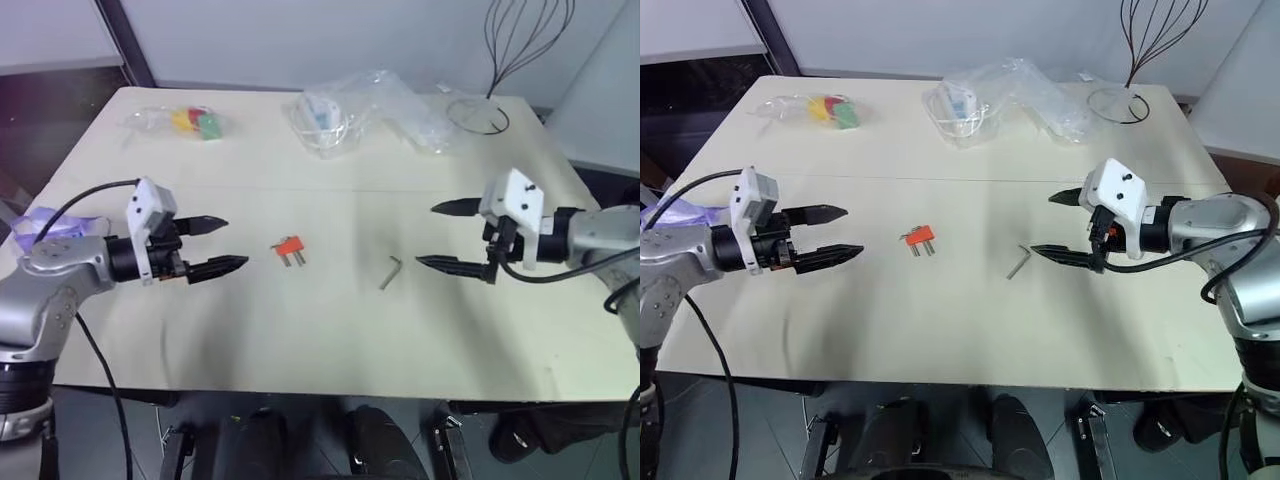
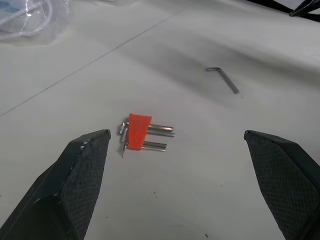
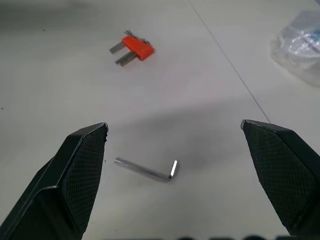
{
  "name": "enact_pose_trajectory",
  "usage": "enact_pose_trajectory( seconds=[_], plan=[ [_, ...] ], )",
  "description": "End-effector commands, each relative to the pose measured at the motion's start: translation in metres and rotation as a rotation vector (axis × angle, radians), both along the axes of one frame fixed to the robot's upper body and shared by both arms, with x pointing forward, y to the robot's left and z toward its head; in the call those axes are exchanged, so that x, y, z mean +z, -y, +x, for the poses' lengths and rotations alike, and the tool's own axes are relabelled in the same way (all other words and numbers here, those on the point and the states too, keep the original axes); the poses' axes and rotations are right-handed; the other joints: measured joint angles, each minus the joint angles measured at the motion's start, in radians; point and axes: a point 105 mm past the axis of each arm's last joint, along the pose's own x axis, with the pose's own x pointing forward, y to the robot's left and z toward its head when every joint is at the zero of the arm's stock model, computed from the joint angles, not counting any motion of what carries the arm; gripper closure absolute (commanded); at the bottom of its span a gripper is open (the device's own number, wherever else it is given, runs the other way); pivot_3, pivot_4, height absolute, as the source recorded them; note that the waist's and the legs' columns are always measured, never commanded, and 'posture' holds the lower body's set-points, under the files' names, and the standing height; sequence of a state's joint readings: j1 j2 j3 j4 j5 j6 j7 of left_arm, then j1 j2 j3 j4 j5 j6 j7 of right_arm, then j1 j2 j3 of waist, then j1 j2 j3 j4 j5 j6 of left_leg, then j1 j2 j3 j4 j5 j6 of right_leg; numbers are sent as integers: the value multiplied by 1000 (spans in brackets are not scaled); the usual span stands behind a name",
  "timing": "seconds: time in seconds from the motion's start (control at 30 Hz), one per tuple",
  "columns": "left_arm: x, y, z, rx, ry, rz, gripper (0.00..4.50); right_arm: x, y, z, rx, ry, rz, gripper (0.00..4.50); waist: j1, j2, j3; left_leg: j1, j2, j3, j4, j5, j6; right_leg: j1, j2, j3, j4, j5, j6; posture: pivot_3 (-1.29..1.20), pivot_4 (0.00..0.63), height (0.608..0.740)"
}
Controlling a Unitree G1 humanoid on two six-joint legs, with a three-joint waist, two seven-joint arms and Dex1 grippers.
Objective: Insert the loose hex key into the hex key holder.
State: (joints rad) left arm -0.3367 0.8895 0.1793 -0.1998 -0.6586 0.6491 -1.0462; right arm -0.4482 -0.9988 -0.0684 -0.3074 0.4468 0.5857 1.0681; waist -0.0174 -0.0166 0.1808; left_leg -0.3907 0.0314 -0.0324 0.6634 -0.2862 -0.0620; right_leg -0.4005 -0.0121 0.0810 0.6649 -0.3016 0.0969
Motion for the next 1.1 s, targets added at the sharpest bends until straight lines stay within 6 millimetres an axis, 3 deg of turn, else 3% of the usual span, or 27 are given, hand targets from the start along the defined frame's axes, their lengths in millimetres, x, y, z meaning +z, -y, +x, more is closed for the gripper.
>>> enact_pose_trajectory(
  seconds=[0.03,0.27,0.87,1.1],
  plan=[
    [12,2,0,-21,59,20,26,8,-6,-3,33,29,-2,0,0,0,0,0,0,0,0,0,0,0,0,0,0,0,0,0,150,740],
    [23,8,3,-9,78,-50,26,5,-10,-3,43,31,-1,0,0,-1,1,0,0,0,0,0,0,-1,0,0,0,0,0,0,150,740],
    [19,6,7,31,82,-43,26,4,-18,2,59,46,19,0,-1,-1,1,0,0,0,0,0,0,-1,0,0,0,0,0,0,150,740],
    [12,1,19,112,106,-52,26,-3,-32,17,57,86,30,0,-2,-1,1,0,0,0,0,0,0,-1,0,0,1,0,0,0,150,740]
  ],
)
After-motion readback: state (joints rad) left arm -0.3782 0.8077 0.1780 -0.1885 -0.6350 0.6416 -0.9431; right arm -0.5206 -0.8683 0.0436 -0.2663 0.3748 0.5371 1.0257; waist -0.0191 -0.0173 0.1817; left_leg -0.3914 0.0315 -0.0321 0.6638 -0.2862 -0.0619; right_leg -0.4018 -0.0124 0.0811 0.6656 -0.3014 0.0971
